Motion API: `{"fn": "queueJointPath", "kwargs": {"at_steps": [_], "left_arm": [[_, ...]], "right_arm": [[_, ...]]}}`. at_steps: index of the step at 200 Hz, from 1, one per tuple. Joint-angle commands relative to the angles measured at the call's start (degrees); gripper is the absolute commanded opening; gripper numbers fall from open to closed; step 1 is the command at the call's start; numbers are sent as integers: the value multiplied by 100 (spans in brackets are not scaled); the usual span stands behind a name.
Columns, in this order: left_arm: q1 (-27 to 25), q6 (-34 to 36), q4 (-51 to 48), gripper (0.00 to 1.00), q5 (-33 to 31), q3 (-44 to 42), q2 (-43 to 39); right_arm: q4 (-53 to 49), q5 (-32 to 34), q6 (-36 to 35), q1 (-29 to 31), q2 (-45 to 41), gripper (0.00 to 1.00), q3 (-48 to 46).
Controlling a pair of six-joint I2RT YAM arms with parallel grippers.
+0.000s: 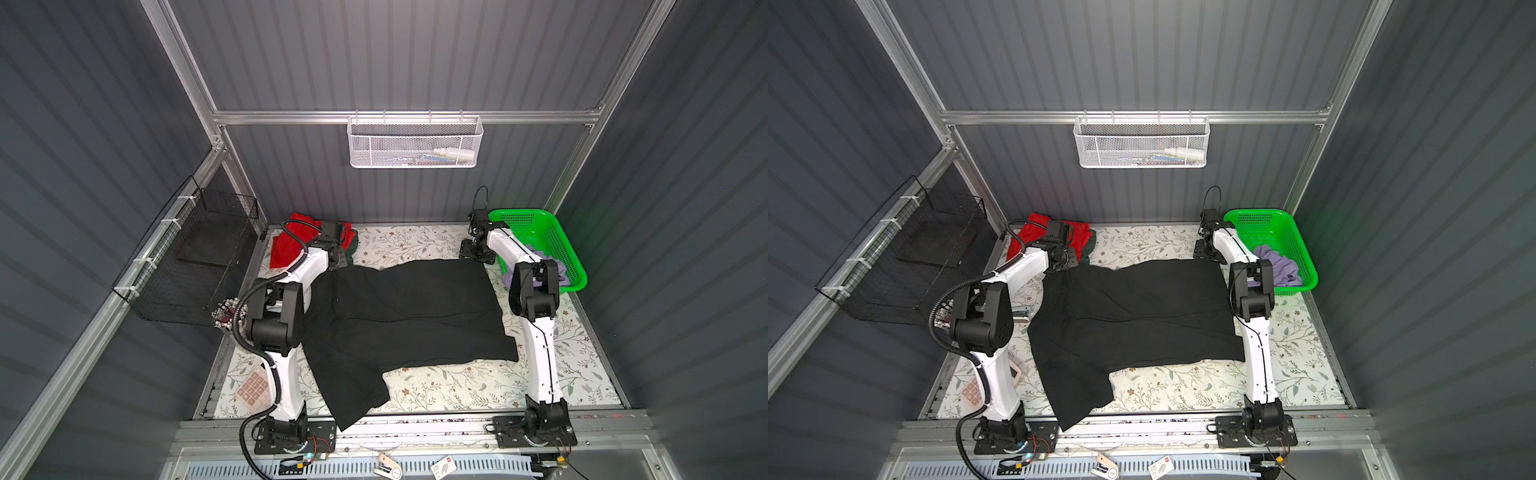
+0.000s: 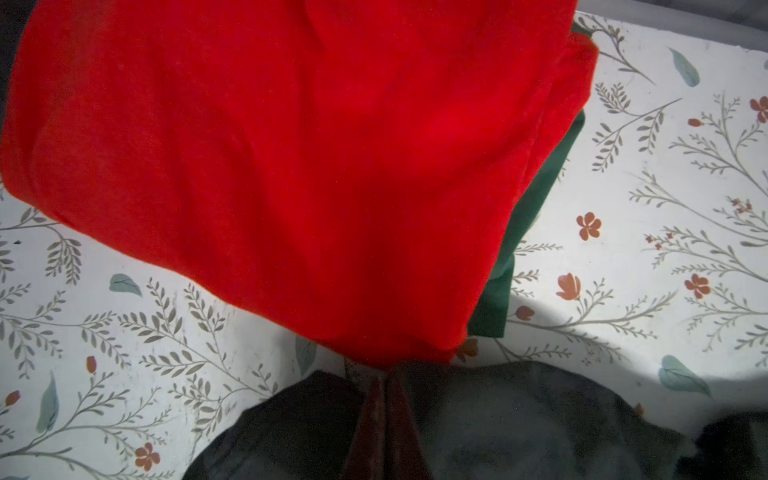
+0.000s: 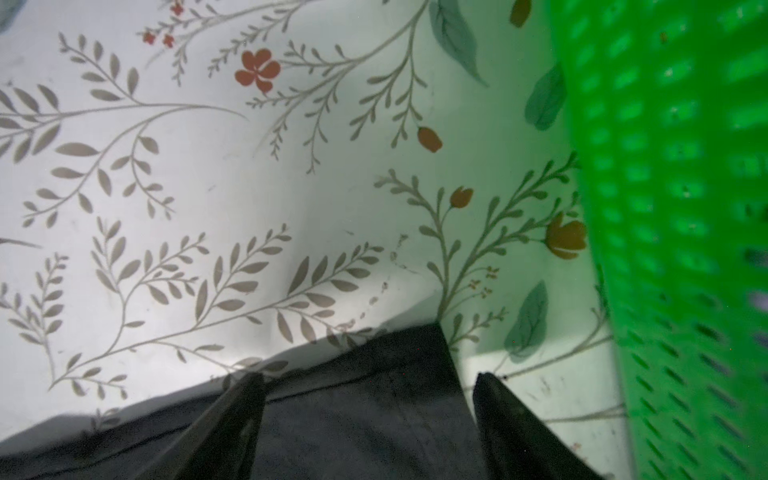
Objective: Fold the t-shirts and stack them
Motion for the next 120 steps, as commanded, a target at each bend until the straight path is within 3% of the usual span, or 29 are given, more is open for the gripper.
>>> {"fn": "queueJointPath", "kwargs": {"at_steps": [1, 75, 120], "left_arm": [[34, -18, 65, 0, 204, -15, -114], [34, -134, 34, 0, 547, 11, -110], [34, -141, -29, 0, 584, 38, -50]], "right_arm": [[-198, 138, 162, 41, 141, 81, 108], [-167, 153, 299, 93, 355, 80, 335], [-189, -18, 215, 93, 418, 63, 409]]}}
